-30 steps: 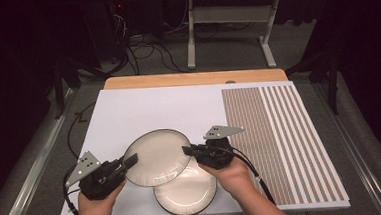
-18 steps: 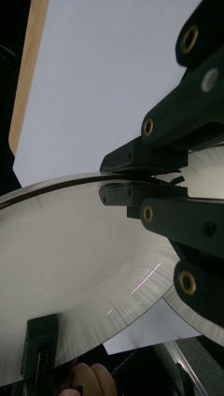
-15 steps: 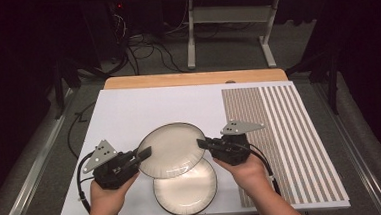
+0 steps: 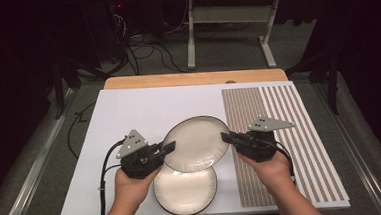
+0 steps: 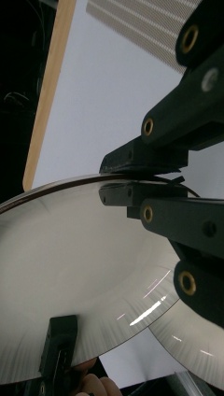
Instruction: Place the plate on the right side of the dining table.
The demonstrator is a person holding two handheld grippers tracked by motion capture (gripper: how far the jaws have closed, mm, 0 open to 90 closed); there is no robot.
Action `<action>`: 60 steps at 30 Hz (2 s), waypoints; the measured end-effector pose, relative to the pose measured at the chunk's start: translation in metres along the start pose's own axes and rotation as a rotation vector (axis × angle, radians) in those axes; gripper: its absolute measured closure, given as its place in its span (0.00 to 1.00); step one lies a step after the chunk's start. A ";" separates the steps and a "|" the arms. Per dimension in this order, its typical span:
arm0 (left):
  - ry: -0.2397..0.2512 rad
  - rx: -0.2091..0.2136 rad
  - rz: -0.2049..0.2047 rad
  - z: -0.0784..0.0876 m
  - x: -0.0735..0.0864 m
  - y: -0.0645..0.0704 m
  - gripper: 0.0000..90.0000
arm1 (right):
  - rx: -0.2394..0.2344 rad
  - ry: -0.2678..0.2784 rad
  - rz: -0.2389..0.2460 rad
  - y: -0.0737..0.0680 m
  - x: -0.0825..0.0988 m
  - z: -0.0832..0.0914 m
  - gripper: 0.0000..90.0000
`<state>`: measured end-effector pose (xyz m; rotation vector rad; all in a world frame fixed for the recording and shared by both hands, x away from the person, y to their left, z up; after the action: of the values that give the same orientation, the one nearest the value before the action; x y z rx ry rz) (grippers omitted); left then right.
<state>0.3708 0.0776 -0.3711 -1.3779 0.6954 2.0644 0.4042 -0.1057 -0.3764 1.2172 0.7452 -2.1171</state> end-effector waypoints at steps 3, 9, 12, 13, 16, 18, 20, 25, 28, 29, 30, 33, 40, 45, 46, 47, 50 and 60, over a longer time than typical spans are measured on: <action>-0.002 0.012 0.003 -0.011 -0.004 0.005 0.89 | 0.017 0.009 -0.006 0.009 0.001 0.008 0.96; -0.018 0.036 -0.008 -0.032 -0.010 0.017 0.89 | 0.048 0.014 -0.020 0.028 0.005 0.024 0.96; -0.025 0.049 -0.010 -0.041 -0.012 0.023 0.89 | 0.061 0.014 -0.024 0.035 0.008 0.033 0.96; -0.028 0.055 -0.010 -0.044 -0.013 0.025 0.89 | 0.064 0.016 -0.025 0.038 0.009 0.035 0.96; -0.034 0.066 -0.015 -0.054 -0.016 0.030 0.89 | 0.083 0.021 -0.038 0.045 0.010 0.043 0.96; -0.036 0.074 -0.019 -0.061 -0.018 0.034 0.89 | 0.092 0.024 -0.039 0.051 0.011 0.049 0.96; -0.042 0.079 -0.022 -0.068 -0.021 0.038 0.88 | 0.105 0.027 -0.042 0.057 0.012 0.055 0.96; -0.058 0.095 -0.025 -0.089 -0.027 0.046 0.88 | 0.136 0.034 -0.059 0.073 0.015 0.067 0.96; -0.069 0.104 -0.031 -0.102 -0.028 0.050 0.88 | 0.155 0.035 -0.082 0.083 0.019 0.074 0.96; -0.069 0.114 -0.038 -0.110 -0.029 0.054 0.88 | 0.166 0.041 -0.089 0.089 0.022 0.079 0.96; -0.069 0.114 -0.038 -0.110 -0.029 0.054 0.88 | 0.166 0.041 -0.089 0.089 0.022 0.079 0.96; -0.081 0.124 -0.041 -0.121 -0.029 0.059 0.87 | 0.183 0.045 -0.098 0.098 0.027 0.085 0.96; -0.102 0.141 -0.045 -0.143 -0.025 0.069 0.87 | 0.194 0.064 -0.136 0.117 0.042 0.096 0.96; -0.116 0.148 -0.030 -0.158 -0.025 0.072 0.86 | 0.226 0.070 -0.143 0.129 0.046 0.103 0.96; -0.122 0.149 -0.030 -0.161 -0.025 0.073 0.86 | 0.226 0.070 -0.143 0.129 0.046 0.103 0.96; -0.127 0.147 -0.030 -0.165 -0.025 0.074 0.86 | 0.238 0.070 -0.153 0.133 0.049 0.105 0.97; -0.140 0.146 -0.038 -0.174 -0.024 0.078 0.86 | 0.246 0.065 -0.161 0.138 0.053 0.108 0.97; -0.182 0.148 -0.053 -0.202 -0.021 0.090 0.84 | 0.300 0.061 -0.186 0.157 0.066 0.124 0.97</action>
<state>0.4454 -0.1281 -0.4101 -1.0994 0.7104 2.0231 0.4195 -0.3129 -0.4103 1.4206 0.6015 -2.4200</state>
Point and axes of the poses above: each handheld gripper's, and its own axes: z roughly backward along the jaws, x roughly out of its underside, y roughly to its right, the point moved 10 cm from there along -z, roughly forward along the jaws, and after that the axes turned 3 degrees about -z, right-handed, at the moved point
